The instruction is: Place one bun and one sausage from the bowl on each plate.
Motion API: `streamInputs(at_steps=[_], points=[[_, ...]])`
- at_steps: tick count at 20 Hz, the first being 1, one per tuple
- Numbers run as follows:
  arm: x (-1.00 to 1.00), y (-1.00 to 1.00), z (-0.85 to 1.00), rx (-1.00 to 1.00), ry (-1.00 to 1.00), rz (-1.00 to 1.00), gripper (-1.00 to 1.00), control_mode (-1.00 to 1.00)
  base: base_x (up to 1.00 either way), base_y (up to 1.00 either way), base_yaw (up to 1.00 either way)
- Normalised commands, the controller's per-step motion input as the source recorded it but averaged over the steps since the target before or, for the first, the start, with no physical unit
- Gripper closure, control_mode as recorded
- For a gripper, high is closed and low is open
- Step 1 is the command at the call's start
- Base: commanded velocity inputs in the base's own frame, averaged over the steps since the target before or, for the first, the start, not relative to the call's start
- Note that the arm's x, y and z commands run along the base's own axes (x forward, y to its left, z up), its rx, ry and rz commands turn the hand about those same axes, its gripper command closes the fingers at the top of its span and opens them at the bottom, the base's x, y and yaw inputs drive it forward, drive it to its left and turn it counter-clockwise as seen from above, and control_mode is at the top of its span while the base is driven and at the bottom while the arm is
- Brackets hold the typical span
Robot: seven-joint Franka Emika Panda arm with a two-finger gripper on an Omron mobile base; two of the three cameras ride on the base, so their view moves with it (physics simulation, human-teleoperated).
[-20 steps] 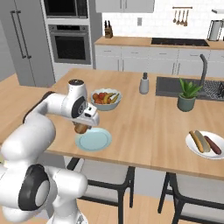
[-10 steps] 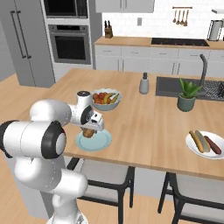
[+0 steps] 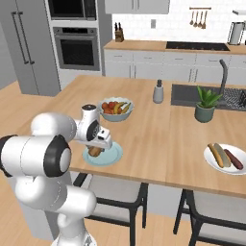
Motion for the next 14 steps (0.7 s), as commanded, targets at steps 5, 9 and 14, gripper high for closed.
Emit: streamInputs(at_steps=[5,9,14], points=[[0.16,-0.03,-0.03,0.01,0.0,0.01,1.0,-1.0,0.0,0.0,0.0],[0.01,0.0,0.0,0.0,0.0,0.0,-1.0,-1.0,0.0,0.0,0.0],[0.0,0.02,0.0,0.0,0.0,0.0,-1.0,-1.0,0.0,0.0,0.0]])
